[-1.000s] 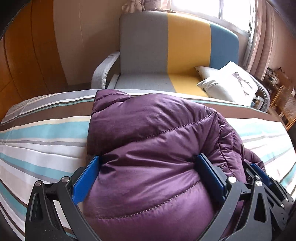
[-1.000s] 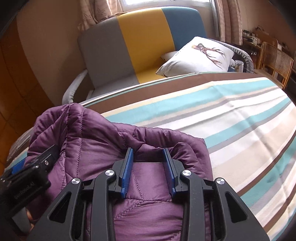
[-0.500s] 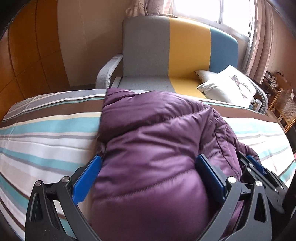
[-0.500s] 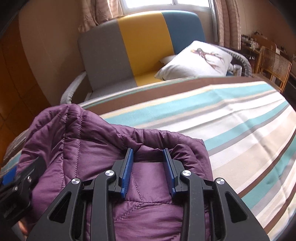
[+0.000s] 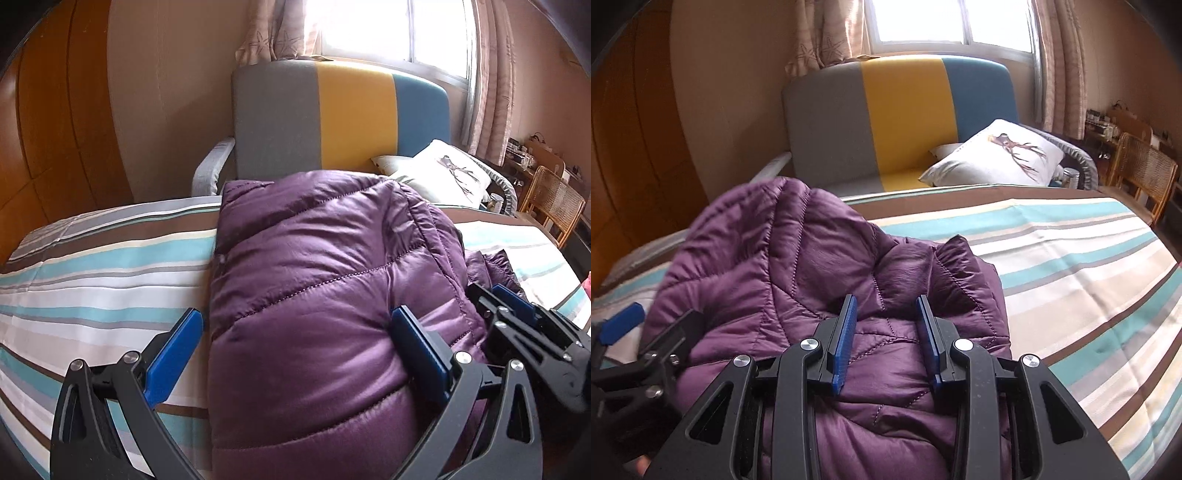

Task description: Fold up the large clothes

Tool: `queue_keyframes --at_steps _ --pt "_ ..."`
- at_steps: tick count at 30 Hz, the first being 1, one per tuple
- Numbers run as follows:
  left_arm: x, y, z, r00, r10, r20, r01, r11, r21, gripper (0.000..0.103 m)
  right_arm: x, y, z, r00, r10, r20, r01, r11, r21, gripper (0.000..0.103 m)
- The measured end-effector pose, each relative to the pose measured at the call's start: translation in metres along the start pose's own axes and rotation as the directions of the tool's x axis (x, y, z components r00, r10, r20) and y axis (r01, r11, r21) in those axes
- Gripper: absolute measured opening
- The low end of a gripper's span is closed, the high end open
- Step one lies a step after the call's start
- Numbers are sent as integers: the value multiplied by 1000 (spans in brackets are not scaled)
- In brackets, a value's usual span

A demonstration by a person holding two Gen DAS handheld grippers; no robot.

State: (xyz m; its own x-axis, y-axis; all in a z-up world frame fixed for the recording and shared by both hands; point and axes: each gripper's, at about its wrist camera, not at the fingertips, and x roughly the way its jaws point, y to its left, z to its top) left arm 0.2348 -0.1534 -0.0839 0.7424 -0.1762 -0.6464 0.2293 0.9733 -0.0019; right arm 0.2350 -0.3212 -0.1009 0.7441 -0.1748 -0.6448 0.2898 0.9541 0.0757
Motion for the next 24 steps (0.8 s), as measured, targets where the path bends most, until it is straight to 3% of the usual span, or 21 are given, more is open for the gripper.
queue_keyframes --at_steps 15,20,24 --pt "18 -6 -4 1000 -3 -28 3 1000 10 101 23 -3 -1 999 -27 -39 27 1000 9 33" --pt "5 3 -4 998 -53 -45 52 999 -15 101 15 0 1 999 -30 -34 30 1000 1 33" --pt "-9 15 -9 993 -105 -52 103 994 -36 101 2 -1 4 999 -24 -33 24 1000 3 44"
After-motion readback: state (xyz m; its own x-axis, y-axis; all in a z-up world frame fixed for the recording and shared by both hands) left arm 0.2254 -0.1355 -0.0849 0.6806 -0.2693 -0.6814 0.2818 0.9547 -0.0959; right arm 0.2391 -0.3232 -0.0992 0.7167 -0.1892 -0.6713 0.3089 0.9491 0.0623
